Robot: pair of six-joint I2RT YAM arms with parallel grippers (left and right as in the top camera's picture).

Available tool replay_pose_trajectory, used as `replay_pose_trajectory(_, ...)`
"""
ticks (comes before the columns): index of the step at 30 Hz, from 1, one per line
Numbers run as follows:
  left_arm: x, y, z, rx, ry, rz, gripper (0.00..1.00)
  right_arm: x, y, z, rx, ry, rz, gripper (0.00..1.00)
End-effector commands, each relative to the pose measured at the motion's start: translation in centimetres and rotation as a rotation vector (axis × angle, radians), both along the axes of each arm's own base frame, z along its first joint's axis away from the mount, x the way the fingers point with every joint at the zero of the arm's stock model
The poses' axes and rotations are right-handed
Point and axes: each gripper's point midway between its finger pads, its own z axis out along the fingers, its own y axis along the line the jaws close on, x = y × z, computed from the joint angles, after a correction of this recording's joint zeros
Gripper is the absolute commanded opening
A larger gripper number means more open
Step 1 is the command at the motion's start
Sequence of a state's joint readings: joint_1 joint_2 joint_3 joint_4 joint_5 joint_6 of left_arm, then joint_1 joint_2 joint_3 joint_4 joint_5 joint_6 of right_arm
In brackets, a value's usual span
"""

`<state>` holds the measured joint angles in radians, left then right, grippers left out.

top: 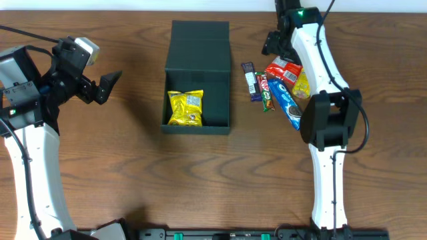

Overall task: Pack container
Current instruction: 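Move the right gripper to the red snack bag and grasp it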

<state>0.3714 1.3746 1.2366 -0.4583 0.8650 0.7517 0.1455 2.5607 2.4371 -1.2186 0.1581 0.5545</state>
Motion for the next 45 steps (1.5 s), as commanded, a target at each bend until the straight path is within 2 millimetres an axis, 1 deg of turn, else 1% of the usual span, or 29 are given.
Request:
replay_pose_trajectory(1,0.2,0.0,0.2,-0.019,-0.003,-0.002,0.95,-0.2,-1.0,-2.0,-0.017,0.035,-0.039,0.86)
replay_pose_trajectory(5,0.3,0.0,0.4,-0.023,-0.007,0.002,0.95,-0.4,-1.2,-3.6,-0.021,0.060,-0.044,0.84)
replay_pose_trajectory(6,0.4,0.0,0.4,-0.022,-0.008,0.002,0.95,-0.4,-1.3,-3.8,-0.021,0.065,-0.046,0.80)
replay_pose_trajectory(7,0.4,0.0,0.4,-0.022,-0.008,0.002,0.95,-0.5,-1.4,-4.1,-0.023,0.073,-0.046,0.74)
replay_pose_trajectory(9,0.4,0.0,0.4,-0.022,-0.008,0.002,0.95,-0.6,-1.4,-4.3,-0.023,0.078,-0.047,0.66)
replay_pose_trajectory(11,0.4,0.0,0.4,-0.022,-0.008,0.002,0.95,-0.6,-1.4,-4.4,-0.023,0.078,-0.047,0.54)
replay_pose_trajectory(12,0.4,0.1,0.4,-0.022,-0.009,0.002,0.95,-0.6,-1.4,-4.4,-0.023,0.078,-0.047,0.46)
replay_pose_trajectory(15,0.4,0.0,0.4,-0.022,-0.008,0.002,0.95,-0.6,-1.3,-4.4,-0.016,0.079,-0.045,0.30)
replay_pose_trajectory(16,0.4,0.0,0.4,-0.022,-0.008,0.002,0.95,-0.6,-1.3,-4.4,-0.016,0.080,-0.045,0.22)
replay_pose_trajectory(19,0.4,0.0,0.4,-0.022,-0.008,0.002,0.95,-0.7,-1.3,-4.4,-0.016,0.082,-0.044,0.09)
replay_pose_trajectory(20,0.4,0.0,0.4,-0.022,-0.008,0.002,0.95,-0.7,-1.3,-4.4,-0.016,0.083,-0.044,0.03)
replay_pose_trajectory(23,0.4,0.0,0.4,-0.022,-0.008,0.002,0.95,-0.7,-1.2,-4.2,-0.008,0.082,-0.042,0.01)
replay_pose_trajectory(25,0.4,0.0,0.4,-0.022,-0.008,0.002,0.95,-0.5,-1.0,-3.7,-0.001,0.071,-0.033,0.01)
replay_pose_trajectory(28,0.4,0.1,0.4,-0.022,-0.009,0.002,0.95,0.2,-0.9,-2.2,-0.001,0.035,-0.014,0.01)
replay_pose_trajectory(29,0.4,0.1,0.4,-0.022,-0.009,0.002,0.95,0.5,-0.8,-1.3,0.001,0.016,-0.013,0.01)
replay_pose_trajectory(32,0.4,0.1,0.4,-0.022,-0.009,0.002,0.95,1.7,-0.5,2.1,0.006,-0.063,0.000,0.01)
replay_pose_trajectory(36,0.4,0.1,0.4,-0.022,-0.009,0.002,0.95,2.5,0.1,6.9,0.002,-0.160,0.032,0.01)
replay_pose_trajectory(40,0.4,0.1,0.4,-0.022,-0.009,0.002,0.95,2.2,1.0,10.8,-0.005,-0.221,0.063,0.01)
replay_pose_trajectory(42,0.4,0.1,0.4,-0.021,-0.011,0.002,0.95,1.8,1.7,12.3,-0.004,-0.238,0.083,0.01)
replay_pose_trajectory(45,0.5,0.1,0.5,-0.019,-0.016,0.002,0.95,1.1,2.7,13.8,-0.007,-0.253,0.112,0.01)
